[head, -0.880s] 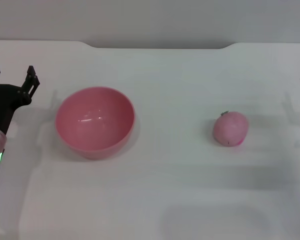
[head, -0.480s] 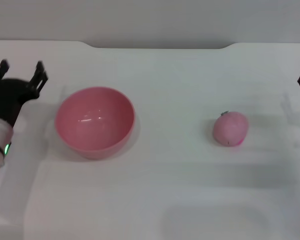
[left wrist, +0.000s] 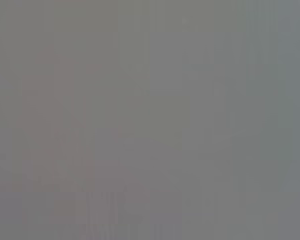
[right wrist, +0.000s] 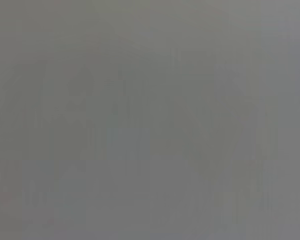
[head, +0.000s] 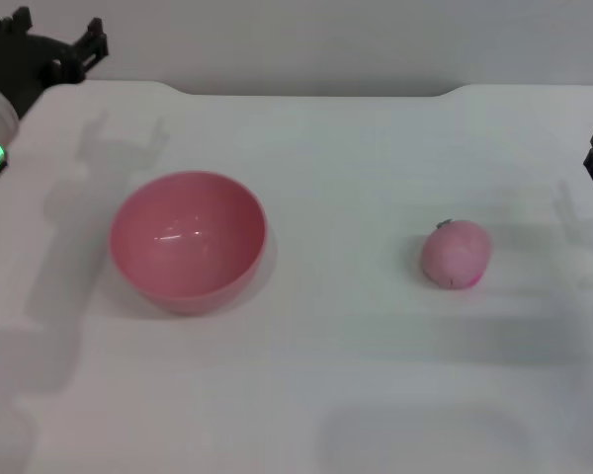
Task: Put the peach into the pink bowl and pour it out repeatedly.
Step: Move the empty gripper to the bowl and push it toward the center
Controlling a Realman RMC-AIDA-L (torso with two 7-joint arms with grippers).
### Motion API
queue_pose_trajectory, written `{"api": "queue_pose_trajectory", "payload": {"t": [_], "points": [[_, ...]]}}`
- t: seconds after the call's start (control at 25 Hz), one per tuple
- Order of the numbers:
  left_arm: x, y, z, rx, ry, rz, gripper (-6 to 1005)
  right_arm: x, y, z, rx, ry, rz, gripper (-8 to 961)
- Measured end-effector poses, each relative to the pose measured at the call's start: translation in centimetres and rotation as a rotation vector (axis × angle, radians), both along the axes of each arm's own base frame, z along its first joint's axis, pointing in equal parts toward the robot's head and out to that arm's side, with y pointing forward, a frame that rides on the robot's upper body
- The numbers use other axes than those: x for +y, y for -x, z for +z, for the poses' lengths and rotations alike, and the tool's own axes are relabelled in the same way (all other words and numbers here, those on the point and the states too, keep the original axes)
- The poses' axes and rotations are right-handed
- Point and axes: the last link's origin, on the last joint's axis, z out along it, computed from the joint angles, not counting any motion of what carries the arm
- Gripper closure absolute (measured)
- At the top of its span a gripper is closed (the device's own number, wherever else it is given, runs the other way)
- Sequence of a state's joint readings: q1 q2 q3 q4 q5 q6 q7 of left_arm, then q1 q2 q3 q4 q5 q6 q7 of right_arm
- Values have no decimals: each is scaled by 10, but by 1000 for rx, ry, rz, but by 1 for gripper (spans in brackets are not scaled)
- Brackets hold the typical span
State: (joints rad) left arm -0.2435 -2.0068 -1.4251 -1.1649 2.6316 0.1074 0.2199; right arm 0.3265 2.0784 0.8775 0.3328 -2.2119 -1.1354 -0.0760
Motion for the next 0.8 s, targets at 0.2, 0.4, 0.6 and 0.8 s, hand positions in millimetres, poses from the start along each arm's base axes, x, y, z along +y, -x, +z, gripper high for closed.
{"api": "queue_pose_trajectory", "payload": {"t": [0.2,0.4,0.6,0.8], "points": [[-4,-21,9,63,200,126,155,3,-1,-2,6,17,-18,192],[-19,-44,19,83,324,160,155,9,-2,-4,6,34,-37,191],[-31,-50,17,108,438,226,156,15,-3,-6,10,54,-65,191],[-33,-40,6,123,511,306,156,15,-4,-6,7,55,-68,192]]}}
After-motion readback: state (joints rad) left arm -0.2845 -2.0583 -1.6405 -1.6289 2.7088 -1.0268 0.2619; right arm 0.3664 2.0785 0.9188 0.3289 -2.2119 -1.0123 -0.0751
